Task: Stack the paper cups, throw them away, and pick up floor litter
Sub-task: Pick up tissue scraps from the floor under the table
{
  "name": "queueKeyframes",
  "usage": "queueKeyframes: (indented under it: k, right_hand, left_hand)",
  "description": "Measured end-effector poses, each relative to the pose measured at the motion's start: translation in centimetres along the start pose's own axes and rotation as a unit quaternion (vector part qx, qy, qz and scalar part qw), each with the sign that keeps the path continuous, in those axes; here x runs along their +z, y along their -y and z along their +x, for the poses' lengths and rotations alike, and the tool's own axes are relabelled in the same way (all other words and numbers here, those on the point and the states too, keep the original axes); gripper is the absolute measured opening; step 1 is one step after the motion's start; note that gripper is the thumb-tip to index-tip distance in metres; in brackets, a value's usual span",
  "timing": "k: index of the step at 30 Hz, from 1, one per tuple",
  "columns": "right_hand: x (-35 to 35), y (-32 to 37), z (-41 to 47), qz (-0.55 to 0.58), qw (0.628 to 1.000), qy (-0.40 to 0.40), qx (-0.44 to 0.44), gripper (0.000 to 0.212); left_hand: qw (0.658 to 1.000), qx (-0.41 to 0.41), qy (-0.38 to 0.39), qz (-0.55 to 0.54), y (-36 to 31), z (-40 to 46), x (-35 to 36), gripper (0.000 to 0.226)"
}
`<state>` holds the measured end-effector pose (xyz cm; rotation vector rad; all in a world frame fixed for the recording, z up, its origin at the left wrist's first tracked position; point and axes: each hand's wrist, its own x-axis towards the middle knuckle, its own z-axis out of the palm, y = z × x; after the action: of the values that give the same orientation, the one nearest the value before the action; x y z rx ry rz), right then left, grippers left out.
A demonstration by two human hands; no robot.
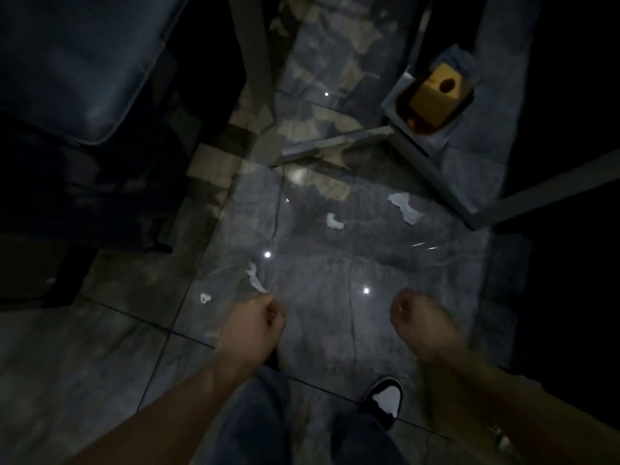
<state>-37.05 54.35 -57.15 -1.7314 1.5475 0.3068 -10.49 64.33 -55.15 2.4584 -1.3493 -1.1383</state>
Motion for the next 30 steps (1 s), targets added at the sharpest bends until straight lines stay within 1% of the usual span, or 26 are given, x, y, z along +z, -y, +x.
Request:
queueKeyframes:
  k: [2,5,6,9,10,13,14,17,19,21,23,25,28,30]
  right_hand:
    - [0.0,1.9,0.6,-0.035,0.999,0.003,-0.014,0.013]
    - [0.2,4.5,1.8,-0.092,0.995,0.017,-0.029,0.017]
    - [0.5,5.2,2.6,-0.103,0.994,0.019,-0.039,0.016]
    - [2.1,6.6,5.6,-0.126,0.99,0.023,-0.061,0.013]
    - [2.8,7.0,6.7,-0.127,0.989,0.025,-0.069,0.014]
    - [5.8,7.5,10.7,-0.131,0.985,0.014,-0.11,0.016]
    - [6.9,7.6,12.1,-0.136,0.982,0.021,-0.126,0.015]
    - [10.3,7.6,16.4,-0.151,0.972,0.046,-0.173,0.011]
    - [12.3,7.2,19.4,-0.17,0.961,0.053,-0.213,0.007]
    - [14.2,7.1,22.3,-0.207,0.941,0.075,-0.258,0.005]
    - [16.0,7.2,25.1,-0.234,0.918,0.069,-0.313,0.005]
    - [17.6,7.4,27.7,-0.256,0.896,0.056,-0.36,0.005]
    - [19.1,8.3,31.2,-0.293,0.87,0.045,-0.394,0.008]
    - [19.6,9.0,33.3,-0.297,0.864,0.065,-0.4,0.01]
  left_hand:
    - [1.0,0.003,0.001,-0.005,1.9,0.6,-1.5,0.017]
    - [1.0,0.007,0.007,-0.022,5.3,1.9,-3.2,0.034]
    - [1.0,0.006,0.005,-0.024,6.6,2.5,-3.6,0.035]
    - [1.0,-0.014,-0.017,-0.008,10.3,4.8,-3.7,0.013]
    - [0.999,-0.012,-0.029,-0.007,11.3,5.7,-3.4,0.011]
    - [0.999,-0.006,-0.042,-0.002,14.5,8.6,-2.1,0.015]
    - [0.999,-0.004,-0.046,-0.004,15.9,9.6,-1.5,0.014]
    - [0.998,0.042,-0.047,0.015,20.2,12.3,0.7,0.011]
    - [0.996,0.058,-0.036,0.05,22.3,14.1,1.8,0.01]
    - [0.989,0.093,-0.043,0.104,24.4,16.1,2.8,0.012]
    - [0.979,0.128,-0.049,0.152,26.5,18.3,3.7,0.017]
    - [0.975,0.137,-0.051,0.168,28.3,20.3,4.5,0.025]
    - [0.968,0.159,-0.056,0.185,30.6,22.9,5.8,0.039]
    - [0.968,0.151,-0.058,0.194,31.9,24.0,6.5,0.033]
